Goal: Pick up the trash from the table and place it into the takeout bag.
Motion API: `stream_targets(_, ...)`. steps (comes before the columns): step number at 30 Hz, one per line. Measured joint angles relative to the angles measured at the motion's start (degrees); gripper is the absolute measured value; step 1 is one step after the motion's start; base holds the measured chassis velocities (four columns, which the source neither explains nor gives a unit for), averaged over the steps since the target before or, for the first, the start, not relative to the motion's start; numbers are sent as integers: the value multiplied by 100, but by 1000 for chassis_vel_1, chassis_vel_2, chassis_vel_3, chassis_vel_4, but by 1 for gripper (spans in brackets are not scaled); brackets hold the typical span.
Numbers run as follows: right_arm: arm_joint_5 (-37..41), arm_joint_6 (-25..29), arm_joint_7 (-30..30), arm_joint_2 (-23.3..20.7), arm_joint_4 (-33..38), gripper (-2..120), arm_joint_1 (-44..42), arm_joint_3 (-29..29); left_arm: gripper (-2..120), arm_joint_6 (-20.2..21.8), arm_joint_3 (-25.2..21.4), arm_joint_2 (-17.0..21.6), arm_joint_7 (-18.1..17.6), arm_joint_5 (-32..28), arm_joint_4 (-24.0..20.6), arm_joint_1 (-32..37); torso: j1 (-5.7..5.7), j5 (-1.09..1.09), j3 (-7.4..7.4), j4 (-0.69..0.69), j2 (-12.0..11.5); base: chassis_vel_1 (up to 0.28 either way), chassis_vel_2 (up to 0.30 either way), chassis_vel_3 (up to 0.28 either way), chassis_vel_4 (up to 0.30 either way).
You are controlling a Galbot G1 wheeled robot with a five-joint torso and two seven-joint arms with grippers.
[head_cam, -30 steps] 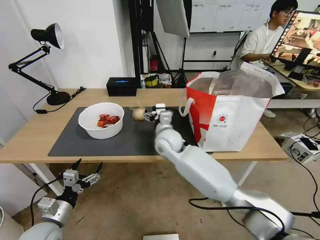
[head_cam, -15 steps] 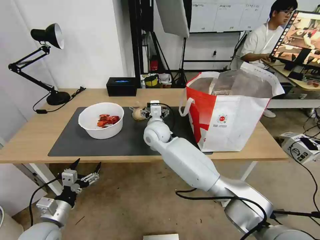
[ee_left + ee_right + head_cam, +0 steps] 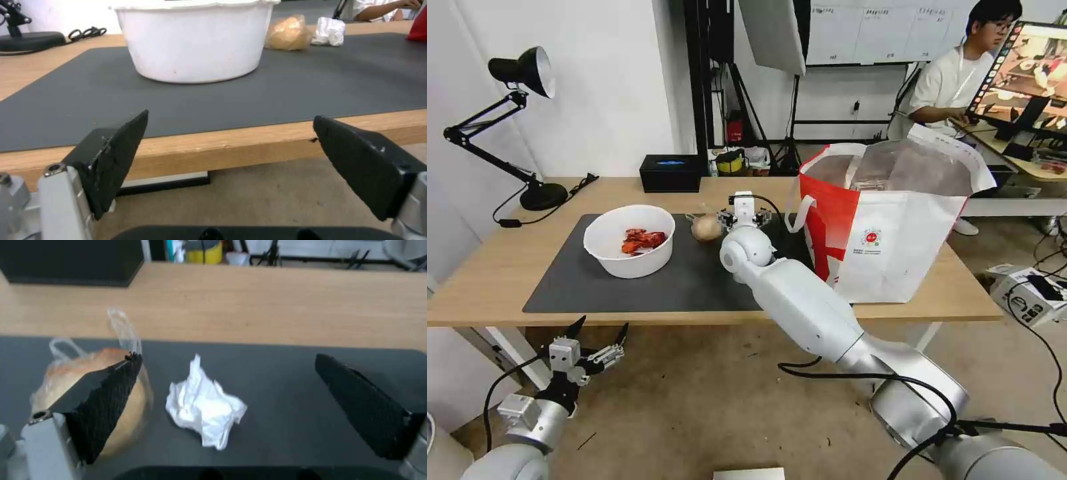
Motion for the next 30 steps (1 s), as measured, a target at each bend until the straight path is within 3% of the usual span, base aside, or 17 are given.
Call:
stream_targets(9,157,-449,-396,-20,-272,100,221,13,100,-1,33,16,4,-6,-22,-38,0,0,0,0,1,0,0,0,0)
stream_targets(30,177,-832,-945,-40,-763,100,491,24,100,12,96,37,4,-8,-90,-43,0,0,0,0,1,0,0,0,0)
